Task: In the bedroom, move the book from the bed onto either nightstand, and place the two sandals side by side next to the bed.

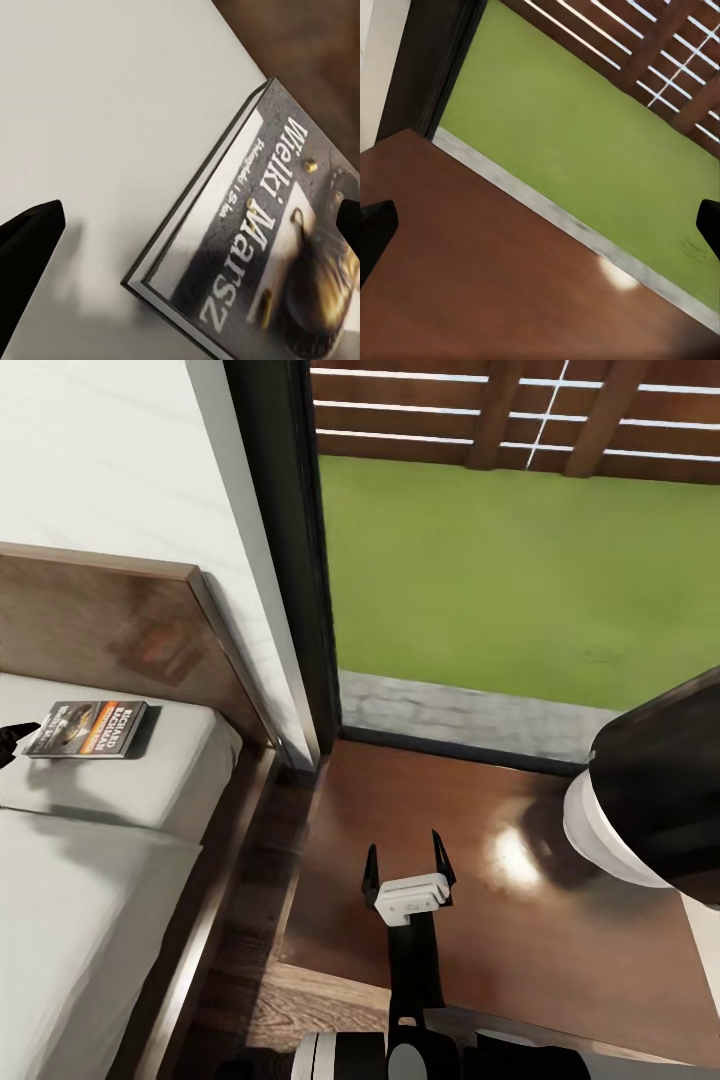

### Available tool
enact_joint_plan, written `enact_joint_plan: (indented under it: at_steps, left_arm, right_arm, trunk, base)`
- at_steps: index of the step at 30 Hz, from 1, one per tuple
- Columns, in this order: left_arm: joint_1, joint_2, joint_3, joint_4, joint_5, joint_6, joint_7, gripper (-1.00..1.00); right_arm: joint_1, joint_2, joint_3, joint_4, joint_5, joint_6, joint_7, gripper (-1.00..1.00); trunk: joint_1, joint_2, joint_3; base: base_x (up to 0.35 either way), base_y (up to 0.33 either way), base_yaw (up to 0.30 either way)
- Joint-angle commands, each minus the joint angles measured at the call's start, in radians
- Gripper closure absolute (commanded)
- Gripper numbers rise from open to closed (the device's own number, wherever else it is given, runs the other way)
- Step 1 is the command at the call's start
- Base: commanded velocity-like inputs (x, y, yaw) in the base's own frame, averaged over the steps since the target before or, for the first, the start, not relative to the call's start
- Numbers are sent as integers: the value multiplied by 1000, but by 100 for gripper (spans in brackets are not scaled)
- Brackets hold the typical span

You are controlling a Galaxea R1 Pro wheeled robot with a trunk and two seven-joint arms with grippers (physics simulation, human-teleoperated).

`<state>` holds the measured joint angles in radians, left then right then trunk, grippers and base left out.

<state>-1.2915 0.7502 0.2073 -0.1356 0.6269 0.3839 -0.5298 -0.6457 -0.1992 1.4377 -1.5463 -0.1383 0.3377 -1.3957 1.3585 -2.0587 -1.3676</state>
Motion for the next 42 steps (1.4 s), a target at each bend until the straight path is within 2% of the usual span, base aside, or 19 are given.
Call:
enact_joint_plan:
  at_steps: [1, 20, 42]
  left_arm:
    - [0, 0, -2, 1, -9, 9, 1, -100]
    - [0, 0, -2, 1, -9, 9, 1, -100]
    - [0, 0, -2, 1, -9, 9, 1, -100]
  right_arm:
    - [-2, 0, 3, -2, -6, 11, -6, -100]
    - [-2, 0, 3, -2, -6, 11, -6, -100]
    - [-2, 0, 3, -1, -6, 11, -6, -100]
  trunk:
    - [0, 0, -1]
    - [0, 0, 1]
    - [0, 0, 1]
  base:
    - [0, 0, 0]
    - [0, 0, -69]
    - [0, 0, -7]
